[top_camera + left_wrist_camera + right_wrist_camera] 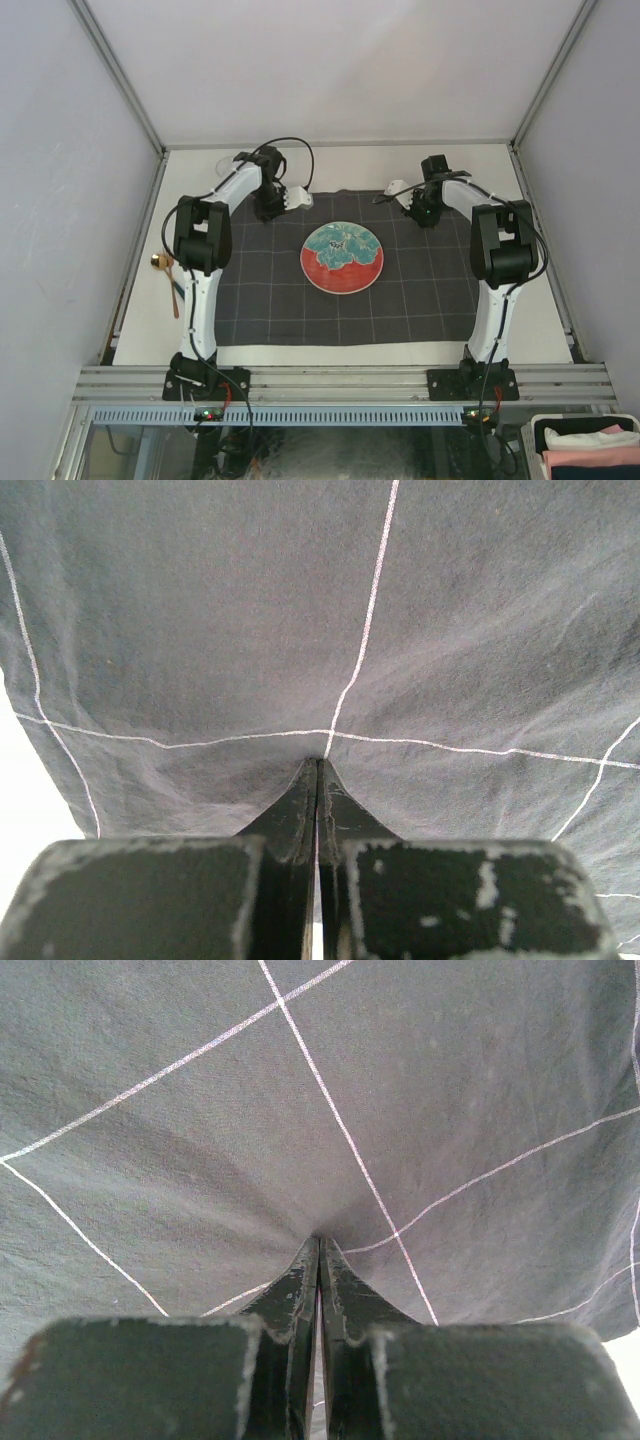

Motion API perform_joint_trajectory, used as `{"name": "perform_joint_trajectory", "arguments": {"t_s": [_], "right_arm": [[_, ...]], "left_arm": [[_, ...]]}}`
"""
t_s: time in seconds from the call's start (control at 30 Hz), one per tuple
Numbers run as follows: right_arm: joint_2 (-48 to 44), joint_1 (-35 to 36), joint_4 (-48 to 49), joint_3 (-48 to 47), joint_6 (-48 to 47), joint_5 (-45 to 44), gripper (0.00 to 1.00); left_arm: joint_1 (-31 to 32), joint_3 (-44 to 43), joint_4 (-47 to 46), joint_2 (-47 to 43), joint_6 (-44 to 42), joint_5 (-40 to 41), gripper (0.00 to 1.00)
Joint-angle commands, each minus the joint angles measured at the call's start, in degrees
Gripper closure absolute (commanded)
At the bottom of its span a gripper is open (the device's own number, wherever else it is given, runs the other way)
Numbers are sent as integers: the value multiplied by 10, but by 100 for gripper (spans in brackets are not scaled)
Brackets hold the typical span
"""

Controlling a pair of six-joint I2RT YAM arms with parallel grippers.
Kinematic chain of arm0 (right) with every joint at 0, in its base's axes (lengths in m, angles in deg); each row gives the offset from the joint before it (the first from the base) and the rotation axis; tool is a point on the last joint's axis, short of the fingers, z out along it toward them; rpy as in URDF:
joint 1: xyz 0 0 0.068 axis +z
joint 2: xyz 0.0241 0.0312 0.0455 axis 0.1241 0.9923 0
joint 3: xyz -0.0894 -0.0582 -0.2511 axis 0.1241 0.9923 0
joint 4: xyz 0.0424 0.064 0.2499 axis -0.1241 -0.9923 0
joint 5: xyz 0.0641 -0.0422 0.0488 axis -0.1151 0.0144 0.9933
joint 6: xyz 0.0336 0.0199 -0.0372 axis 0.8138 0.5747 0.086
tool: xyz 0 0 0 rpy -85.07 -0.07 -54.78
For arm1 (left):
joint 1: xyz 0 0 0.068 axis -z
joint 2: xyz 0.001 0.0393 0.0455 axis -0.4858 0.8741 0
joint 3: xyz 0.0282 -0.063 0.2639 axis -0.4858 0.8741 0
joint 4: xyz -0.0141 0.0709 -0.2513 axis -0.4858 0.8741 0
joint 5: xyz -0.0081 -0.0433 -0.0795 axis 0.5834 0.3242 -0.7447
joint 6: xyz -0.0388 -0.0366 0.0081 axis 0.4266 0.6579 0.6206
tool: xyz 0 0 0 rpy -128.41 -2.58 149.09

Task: Set the dinner table for one person
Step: Adjust the napkin at the center of the board.

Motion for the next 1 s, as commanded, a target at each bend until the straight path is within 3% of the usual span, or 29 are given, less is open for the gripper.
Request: {"name": "perform_joint_trajectory", "arguments": {"t_s": [0.0, 0.97], "right_arm": [[33, -14, -7, 23, -6, -22, 100], [10, -36, 8, 73, -6, -12, 100]], "left_arm": [[2, -11, -2, 4, -8, 8, 100], [8, -43, 2, 24, -5, 36, 99]]}}
